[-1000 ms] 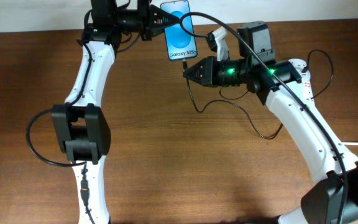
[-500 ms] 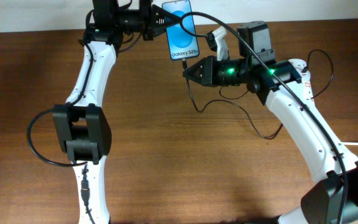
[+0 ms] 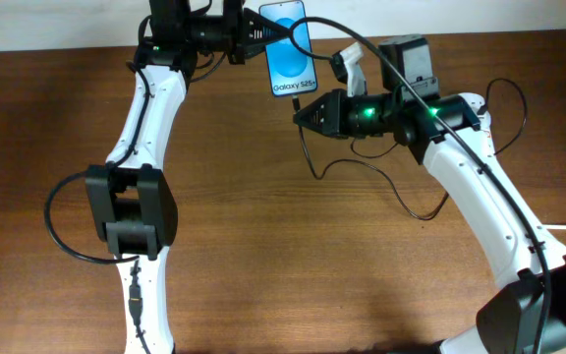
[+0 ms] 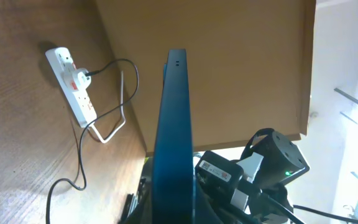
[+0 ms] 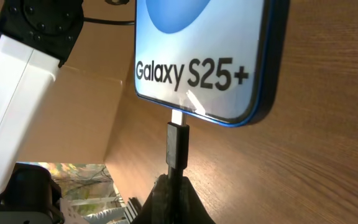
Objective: Plug charger to phone and switch on socket
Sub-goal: 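Push the plug up into the phone's bottom port with the right gripper, then lower the plugged phone onto the table with the left gripper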
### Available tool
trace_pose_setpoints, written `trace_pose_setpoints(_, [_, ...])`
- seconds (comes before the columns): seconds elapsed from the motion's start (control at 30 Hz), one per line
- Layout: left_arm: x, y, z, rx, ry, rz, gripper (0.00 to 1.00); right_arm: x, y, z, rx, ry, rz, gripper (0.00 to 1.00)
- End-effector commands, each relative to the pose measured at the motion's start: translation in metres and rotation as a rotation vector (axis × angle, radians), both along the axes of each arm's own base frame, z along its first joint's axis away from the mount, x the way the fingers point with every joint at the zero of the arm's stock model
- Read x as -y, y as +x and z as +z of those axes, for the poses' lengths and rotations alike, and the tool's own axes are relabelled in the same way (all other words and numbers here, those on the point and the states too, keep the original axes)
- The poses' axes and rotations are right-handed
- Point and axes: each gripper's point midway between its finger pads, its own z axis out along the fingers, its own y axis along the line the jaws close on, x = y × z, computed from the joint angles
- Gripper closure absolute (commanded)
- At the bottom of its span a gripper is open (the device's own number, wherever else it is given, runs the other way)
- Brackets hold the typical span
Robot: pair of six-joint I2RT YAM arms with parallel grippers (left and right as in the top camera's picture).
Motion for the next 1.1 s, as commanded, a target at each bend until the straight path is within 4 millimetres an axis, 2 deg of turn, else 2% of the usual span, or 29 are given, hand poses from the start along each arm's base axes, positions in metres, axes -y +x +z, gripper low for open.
trace_pose_setpoints(0.0, [0.002, -0.012, 0.012, 0.045, -0.015, -0.056, 1.00, 0.006, 0.009, 0.001, 0.029, -0.004, -0.018, 0.96])
trace_pose_setpoints(0.4, [0.003, -0.014, 0.012, 0.043, -0.017, -0.070, 1.00, 0.008, 0.013, 0.003, 0.048, -0.002, -0.027, 0.96])
trace_pose_setpoints(0.6, [0.003, -0.019, 0.013, 0.043, -0.022, -0.097, 1.00, 0.007, 0.019, 0.011, 0.080, 0.020, -0.039, 0.96])
trace_pose_setpoints(1.07, [0.027, -0.032, 0.012, 0.030, -0.022, -0.146, 1.00, 0.009, 0.027, 0.013, 0.106, 0.009, -0.070, 0.96])
